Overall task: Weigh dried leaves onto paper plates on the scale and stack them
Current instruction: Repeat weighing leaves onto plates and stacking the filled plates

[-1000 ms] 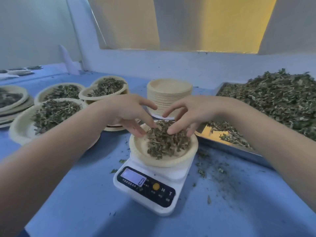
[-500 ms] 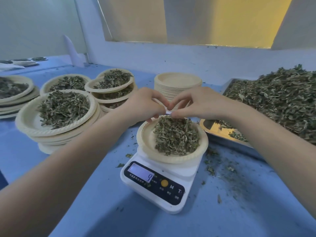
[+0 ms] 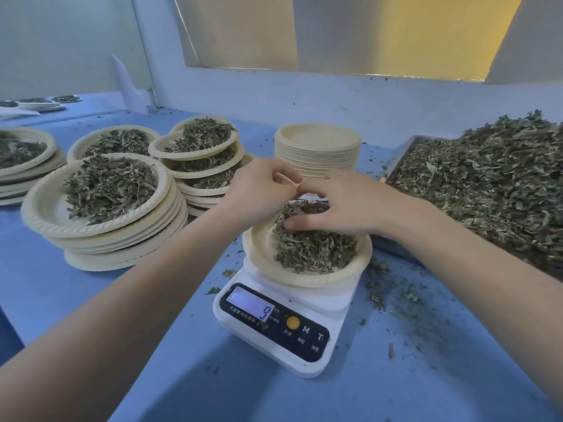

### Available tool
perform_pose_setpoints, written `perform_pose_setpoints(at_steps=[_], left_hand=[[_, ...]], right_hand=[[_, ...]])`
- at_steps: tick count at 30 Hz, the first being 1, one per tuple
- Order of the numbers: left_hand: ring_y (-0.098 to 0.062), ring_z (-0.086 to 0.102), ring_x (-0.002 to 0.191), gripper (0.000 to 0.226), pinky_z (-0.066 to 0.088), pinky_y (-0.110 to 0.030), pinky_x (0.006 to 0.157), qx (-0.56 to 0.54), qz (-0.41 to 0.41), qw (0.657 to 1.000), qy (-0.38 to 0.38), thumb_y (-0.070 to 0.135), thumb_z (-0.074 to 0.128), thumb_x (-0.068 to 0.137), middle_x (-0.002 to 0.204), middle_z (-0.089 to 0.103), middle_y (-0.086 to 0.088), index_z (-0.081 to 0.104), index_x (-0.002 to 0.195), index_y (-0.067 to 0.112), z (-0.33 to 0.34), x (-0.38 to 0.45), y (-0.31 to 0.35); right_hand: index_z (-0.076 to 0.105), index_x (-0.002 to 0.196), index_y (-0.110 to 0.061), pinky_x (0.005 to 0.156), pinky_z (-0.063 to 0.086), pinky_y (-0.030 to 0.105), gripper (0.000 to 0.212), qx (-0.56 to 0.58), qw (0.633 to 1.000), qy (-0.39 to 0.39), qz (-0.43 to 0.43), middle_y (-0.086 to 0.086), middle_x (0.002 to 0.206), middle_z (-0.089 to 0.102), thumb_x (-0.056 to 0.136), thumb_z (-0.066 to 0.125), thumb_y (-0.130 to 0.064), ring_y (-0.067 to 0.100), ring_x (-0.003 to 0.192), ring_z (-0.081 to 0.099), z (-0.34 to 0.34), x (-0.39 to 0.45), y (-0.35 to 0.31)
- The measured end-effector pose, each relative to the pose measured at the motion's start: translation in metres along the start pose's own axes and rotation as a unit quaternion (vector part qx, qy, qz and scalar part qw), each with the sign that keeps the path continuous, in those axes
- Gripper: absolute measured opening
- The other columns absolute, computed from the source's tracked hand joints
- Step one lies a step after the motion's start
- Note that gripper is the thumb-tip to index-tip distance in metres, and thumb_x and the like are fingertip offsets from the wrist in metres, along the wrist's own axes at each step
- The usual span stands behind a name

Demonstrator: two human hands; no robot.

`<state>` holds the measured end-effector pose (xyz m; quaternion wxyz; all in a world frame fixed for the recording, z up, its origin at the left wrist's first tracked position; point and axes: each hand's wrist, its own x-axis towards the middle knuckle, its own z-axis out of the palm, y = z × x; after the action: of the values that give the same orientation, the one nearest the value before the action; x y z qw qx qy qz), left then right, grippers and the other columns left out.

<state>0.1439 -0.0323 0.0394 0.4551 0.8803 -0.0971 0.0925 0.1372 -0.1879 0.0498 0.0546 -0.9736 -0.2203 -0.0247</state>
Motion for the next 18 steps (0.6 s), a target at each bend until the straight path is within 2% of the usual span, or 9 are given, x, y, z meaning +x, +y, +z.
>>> perform_pose_setpoints(at_steps=[3,6,9,13,16,18], left_hand=[[-0.008,0.059,0.077,0.019,0.046,-0.024,0.074,0.002,0.003,1.0,0.003,0.013,0.062,0.08,0.075,0.064,0.013,0.066,0.084,0.031,0.003,0.0,-0.004],[-0.008,0.062,0.085,0.021,0.047,-0.022,0.074,0.004,-0.001,1.0,0.011,0.011,0.06,0.08,0.08,0.065,0.012,0.066,0.089,0.029,0.005,0.0,-0.007],[-0.01,0.06,0.087,0.023,0.05,-0.028,0.083,-0.001,-0.008,0.999,0.034,0.01,0.055,0.083,0.084,0.064,0.012,0.065,0.091,0.029,0.005,0.002,-0.007],[-0.013,0.063,0.086,0.024,0.05,-0.031,0.081,-0.048,-0.002,0.997,0.053,0.015,0.048,0.087,0.087,0.069,0.007,0.066,0.09,0.032,0.003,0.003,0.0],[-0.014,0.062,0.083,0.032,0.05,-0.034,0.08,-0.06,0.011,0.996,0.064,0.017,0.045,0.089,0.079,0.068,0.01,0.066,0.074,0.038,0.002,0.004,0.006],[-0.011,0.059,0.077,0.037,0.05,-0.037,0.08,-0.065,0.014,0.996,0.064,0.017,0.043,0.09,0.071,0.064,0.015,0.064,0.069,0.038,0.001,0.005,0.008]], right_hand=[[0.05,0.128,-0.032,0.083,0.043,0.035,0.066,-0.022,1.0,0.008,-0.011,0.005,0.107,0.053,0.076,0.048,-0.072,0.025,0.106,0.052,0.014,0.006,-0.005],[0.06,0.119,-0.018,0.074,0.037,0.028,0.045,-0.002,0.997,0.044,-0.058,0.007,0.107,0.061,0.086,0.059,-0.049,0.022,0.098,0.055,0.019,0.009,-0.006],[0.07,0.108,-0.022,0.065,0.026,0.023,0.028,0.079,0.988,0.097,-0.085,0.001,0.094,0.066,0.085,0.066,-0.037,0.011,0.084,0.051,0.011,0.009,-0.003],[0.075,0.099,-0.023,0.062,0.029,0.018,0.02,0.127,0.973,0.169,-0.093,-0.005,0.08,0.062,0.085,0.067,-0.034,0.007,0.08,0.051,-0.006,0.012,0.0],[0.076,0.098,-0.024,0.066,0.032,0.01,0.017,0.13,0.967,0.197,-0.095,-0.003,0.081,0.066,0.085,0.067,-0.032,0.009,0.08,0.053,-0.016,0.013,0.0],[0.076,0.097,-0.024,0.067,0.033,0.013,0.017,0.135,0.965,0.204,-0.098,0.001,0.087,0.071,0.085,0.067,-0.032,0.013,0.084,0.057,-0.019,0.012,0.001]])
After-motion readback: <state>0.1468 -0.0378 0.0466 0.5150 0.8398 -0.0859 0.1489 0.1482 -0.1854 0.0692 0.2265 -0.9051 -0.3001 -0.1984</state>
